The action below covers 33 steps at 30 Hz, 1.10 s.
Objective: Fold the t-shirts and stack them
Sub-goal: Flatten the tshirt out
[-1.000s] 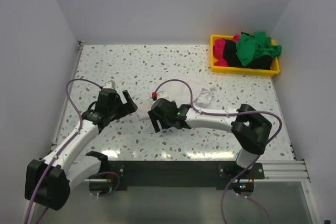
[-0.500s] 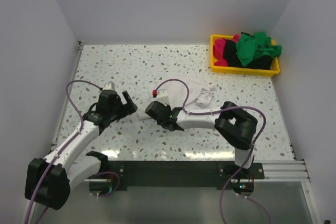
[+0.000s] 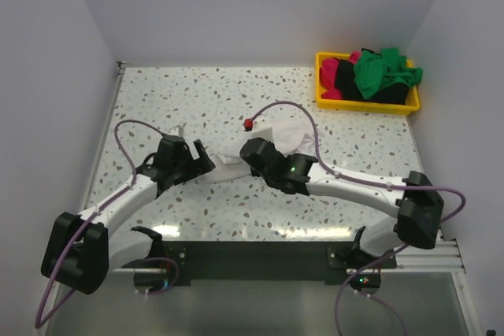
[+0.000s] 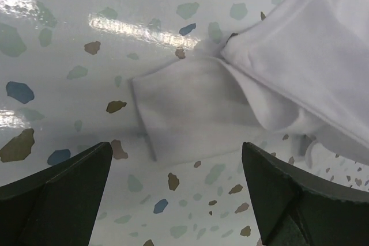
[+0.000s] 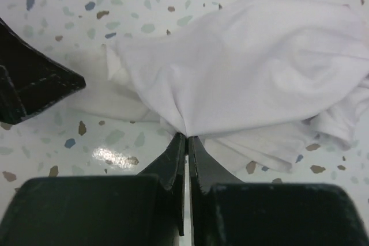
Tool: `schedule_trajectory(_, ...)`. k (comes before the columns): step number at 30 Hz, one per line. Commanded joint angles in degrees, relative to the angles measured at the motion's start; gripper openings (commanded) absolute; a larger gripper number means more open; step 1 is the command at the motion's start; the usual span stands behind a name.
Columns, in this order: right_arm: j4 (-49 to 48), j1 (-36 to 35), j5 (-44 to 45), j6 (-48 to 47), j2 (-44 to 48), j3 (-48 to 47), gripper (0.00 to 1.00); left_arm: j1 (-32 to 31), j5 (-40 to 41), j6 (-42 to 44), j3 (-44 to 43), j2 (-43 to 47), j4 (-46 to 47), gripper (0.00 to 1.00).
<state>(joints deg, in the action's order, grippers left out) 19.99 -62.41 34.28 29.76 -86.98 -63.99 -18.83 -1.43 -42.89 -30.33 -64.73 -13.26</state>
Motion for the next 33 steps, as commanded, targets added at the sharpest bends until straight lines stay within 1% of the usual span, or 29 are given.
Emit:
schedule_trajectory(1,8.9,1.1,1.7,-2.8,7.0,-2.2,0.00,-1.9,-1.5,-0.3,0.0,-0.8,5.4,1.00)
schedule_trajectory(2,11.2,1.8,1.5,-2.7,7.8,-2.1,0.00,-2.3,-1.4,-0.2,-0.2,-1.6,5.8,1.00)
schedule_trajectory(6,14.3,4.2,0.4,-1.7,10.7,-1.4,0.00,-6.2,0.9,0.1,-1.6,-3.7,4.9,0.99)
schedule_trajectory(8,15.1,7.1,-1.2,-1.2,11.4,-0.7,0.00,-7.5,1.3,0.3,-1.8,-4.4,4.1,0.98)
schedule_trajectory(11,14.7,11.0,-3.3,-0.3,12.3,1.1,0.00,-9.9,3.0,0.4,-1.1,-4.3,3.3,0.95)
schedule_trajectory(14,13.8,12.4,-4.1,-0.1,13.2,2.7,0.00,-12.5,2.6,0.3,-0.4,-3.8,2.6,0.93)
schedule_trajectory(19,13.9,13.4,-4.7,0.6,12.8,3.4,0.00,-20.0,5.0,-0.7,-0.7,-3.6,0.2,0.93)
schedule_trajectory(22,13.3,13.9,-5.6,0.6,12.8,4.2,0.00,-23.2,8.2,-2.9,-2.6,-5.5,-4.6,0.90)
schedule_trajectory(23,13.3,14.2,-5.8,0.5,12.9,4.3,0.00,-24.0,11.2,-3.8,-3.3,-6.8,-6.2,0.89)
schedule_trajectory(26,12.9,14.4,-6.2,0.4,13.3,4.9,0.00,-26.4,16.5,-6.4,-5.4,-9.4,-11.3,0.87)
schedule_trajectory(27,12.4,14.3,-6.6,0.1,13.7,5.1,0.00,-27.0,17.2,-6.7,-5.5,-10.0,-11.8,0.81)
schedule_trajectory(29,11.7,14.3,-7.0,-0.1,14.4,5.8,0.00,-27.3,17.5,-7.6,-6.1,-11.7,-11.3,0.73)
schedule_trajectory(30,11.7,14.3,-7.1,-0.1,14.6,6.0,0.00,-27.7,17.5,-7.8,-6.3,-12.4,-10.8,0.65)
schedule_trajectory(31,11.5,14.3,-7.0,-0.1,14.8,6.2,0.00,-28.0,17.8,-8.0,-7.1,-13.7,-10.0,0.61)
schedule_trajectory(32,11.5,14.4,-7.0,-0.1,15.2,6.2,0.00,-28.6,18.0,-8.1,-7.5,-14.4,-9.7,0.54)
schedule_trajectory(33,11.5,14.3,-7.0,-0.2,15.3,6.3,0.00,-29.0,18.5,-8.3,-8.3,-15.1,-9.6,0.36)
